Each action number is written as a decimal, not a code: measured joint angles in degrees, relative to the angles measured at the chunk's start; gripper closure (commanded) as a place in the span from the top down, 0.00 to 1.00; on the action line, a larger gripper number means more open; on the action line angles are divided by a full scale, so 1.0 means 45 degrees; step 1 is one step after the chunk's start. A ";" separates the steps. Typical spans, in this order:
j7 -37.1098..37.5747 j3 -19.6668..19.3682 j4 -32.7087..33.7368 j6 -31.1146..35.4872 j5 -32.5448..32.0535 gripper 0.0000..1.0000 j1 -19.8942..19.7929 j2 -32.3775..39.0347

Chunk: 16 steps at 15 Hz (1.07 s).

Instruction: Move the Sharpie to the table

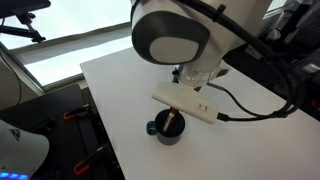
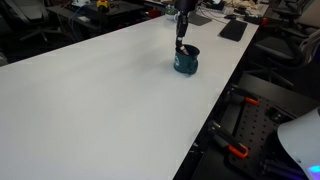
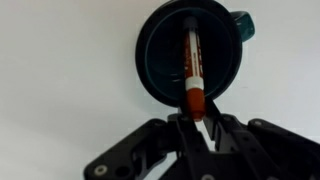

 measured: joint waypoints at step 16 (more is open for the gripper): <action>0.0212 0.0463 0.4686 -0.4268 0.0802 0.05 0.1381 -0.0457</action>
